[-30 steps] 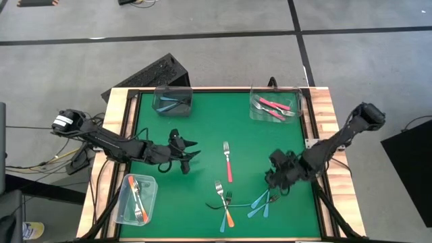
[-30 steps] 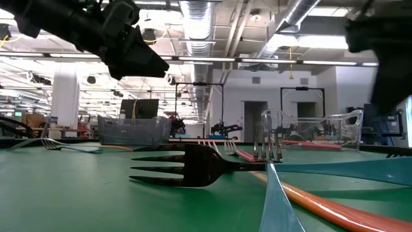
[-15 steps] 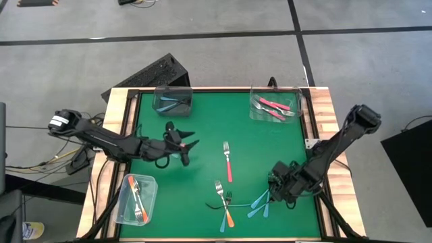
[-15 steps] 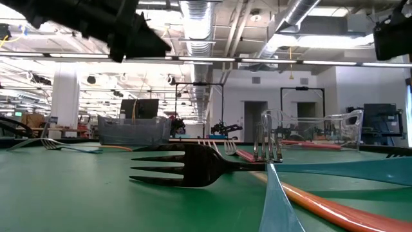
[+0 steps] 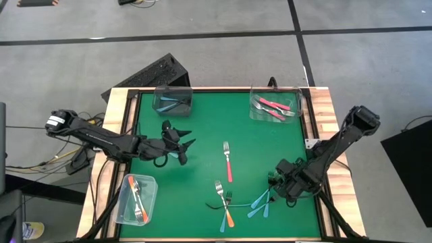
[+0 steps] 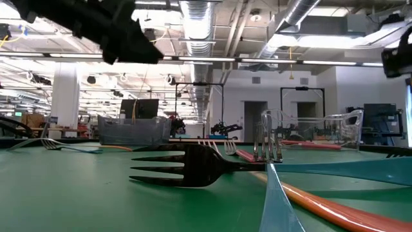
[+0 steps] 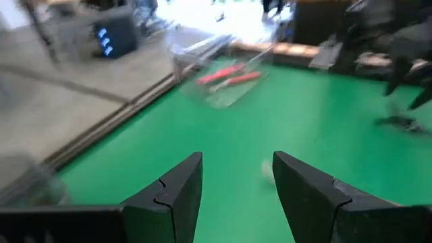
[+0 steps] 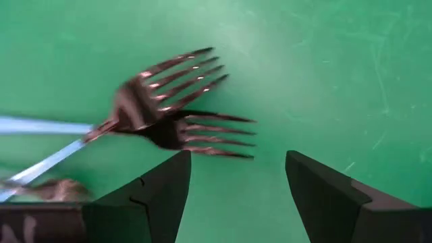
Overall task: Sort silverware by color (type)
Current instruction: Put the blue fork into the black bin
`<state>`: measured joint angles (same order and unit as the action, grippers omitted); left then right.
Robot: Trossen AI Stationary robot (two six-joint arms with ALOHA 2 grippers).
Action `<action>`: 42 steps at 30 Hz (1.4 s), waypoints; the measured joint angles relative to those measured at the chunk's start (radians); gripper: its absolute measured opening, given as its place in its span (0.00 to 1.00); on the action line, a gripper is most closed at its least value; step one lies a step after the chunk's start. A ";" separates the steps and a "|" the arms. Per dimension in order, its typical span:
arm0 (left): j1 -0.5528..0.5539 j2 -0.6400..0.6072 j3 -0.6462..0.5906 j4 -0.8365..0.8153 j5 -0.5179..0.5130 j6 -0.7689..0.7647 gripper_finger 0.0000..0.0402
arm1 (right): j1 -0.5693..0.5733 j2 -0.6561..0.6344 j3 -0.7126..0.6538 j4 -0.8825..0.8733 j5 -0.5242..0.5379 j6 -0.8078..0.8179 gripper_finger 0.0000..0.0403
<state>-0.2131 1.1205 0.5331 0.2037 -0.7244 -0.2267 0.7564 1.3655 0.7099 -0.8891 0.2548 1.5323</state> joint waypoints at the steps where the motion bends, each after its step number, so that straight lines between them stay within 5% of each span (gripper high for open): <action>1: 0.000 0.007 0.000 -0.018 -0.022 -0.024 0.42 | 0.000 -0.001 -0.016 0.033 -0.004 0.003 0.67; 9: 0.000 0.009 0.000 -0.026 -0.074 -0.058 0.42 | -0.013 -0.027 -0.125 0.181 -0.022 0.005 0.65; 19: 0.003 0.009 0.000 -0.025 -0.077 -0.047 0.42 | -0.014 -0.040 -0.132 0.236 0.006 -0.039 0.32; 29: 0.003 0.009 0.000 -0.025 -0.077 -0.047 0.42 | -0.026 -0.151 -0.133 0.216 0.132 -0.003 0.18; 34: 0.003 0.009 0.000 -0.031 -0.077 -0.047 0.42 | -0.033 -0.226 -0.133 0.133 0.173 0.103 0.22; 42: 0.003 0.021 0.000 -0.041 -0.065 -0.066 0.42 | -0.033 -0.232 -0.208 0.206 0.193 0.172 0.49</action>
<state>-0.2100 1.1412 0.5327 0.1626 -0.7897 -0.2929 0.7238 1.1339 0.5024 -0.6828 0.4476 1.7047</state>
